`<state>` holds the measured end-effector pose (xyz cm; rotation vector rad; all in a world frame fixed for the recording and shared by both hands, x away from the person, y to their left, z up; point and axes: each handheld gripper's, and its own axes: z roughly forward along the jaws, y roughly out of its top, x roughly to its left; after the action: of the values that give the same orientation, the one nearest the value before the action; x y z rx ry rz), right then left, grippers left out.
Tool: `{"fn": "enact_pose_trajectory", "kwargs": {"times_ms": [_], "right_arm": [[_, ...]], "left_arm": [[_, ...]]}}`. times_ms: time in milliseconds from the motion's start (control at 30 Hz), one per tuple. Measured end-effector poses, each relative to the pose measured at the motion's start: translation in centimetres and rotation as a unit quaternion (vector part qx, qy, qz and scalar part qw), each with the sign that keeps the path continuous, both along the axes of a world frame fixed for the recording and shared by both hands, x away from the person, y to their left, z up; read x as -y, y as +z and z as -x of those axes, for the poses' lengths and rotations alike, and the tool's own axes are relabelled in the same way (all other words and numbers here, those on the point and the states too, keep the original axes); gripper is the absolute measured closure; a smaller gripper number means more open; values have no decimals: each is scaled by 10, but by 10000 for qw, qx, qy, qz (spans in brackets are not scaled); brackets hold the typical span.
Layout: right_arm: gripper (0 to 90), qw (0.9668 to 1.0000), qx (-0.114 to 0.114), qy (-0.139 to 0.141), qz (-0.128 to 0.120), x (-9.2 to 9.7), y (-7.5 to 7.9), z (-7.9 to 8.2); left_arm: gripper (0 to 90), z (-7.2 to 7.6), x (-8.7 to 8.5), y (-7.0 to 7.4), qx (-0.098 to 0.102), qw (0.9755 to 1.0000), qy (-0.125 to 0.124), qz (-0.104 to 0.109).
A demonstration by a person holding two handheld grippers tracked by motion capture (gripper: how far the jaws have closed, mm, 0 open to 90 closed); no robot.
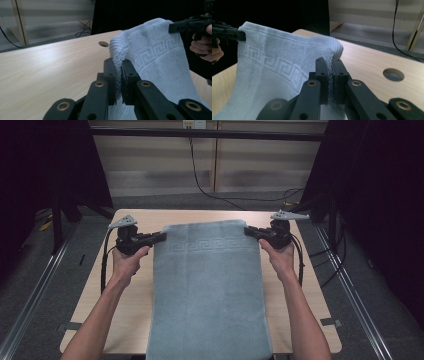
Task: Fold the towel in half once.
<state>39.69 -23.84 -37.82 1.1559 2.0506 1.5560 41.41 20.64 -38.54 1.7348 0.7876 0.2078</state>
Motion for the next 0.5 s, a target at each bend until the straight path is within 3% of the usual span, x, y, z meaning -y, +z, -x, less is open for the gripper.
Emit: {"fn": "enact_pose_trajectory", "kwargs": {"times_ms": [100,167,267,400,433,467,500], "right_arm": [[857,9999,77,-42,-57,1,11,-4],[857,9999,114,-95,-87,2,16,-5],[857,9998,101,-148,-128,5,20,-4],[857,9996,147,-177,-167,8,26,-4],[857,9995,175,-177,-208,8,33,-5],[857,9995,175,-177,-208,8,33,-5],[857,9994,234,-182,-174,7,44,-8]], "left_arm": [[845,-1,0,5,61,9998,139,137],[845,-1,2,2,-20,9997,50,242],[845,0,5,-3,-64,9997,7,215],[846,2,2,11,55,9996,-2,278],[846,0,-1,24,139,9994,47,310],[846,0,-1,24,139,9994,47,310],[846,-2,-1,30,191,9992,77,344]]}}
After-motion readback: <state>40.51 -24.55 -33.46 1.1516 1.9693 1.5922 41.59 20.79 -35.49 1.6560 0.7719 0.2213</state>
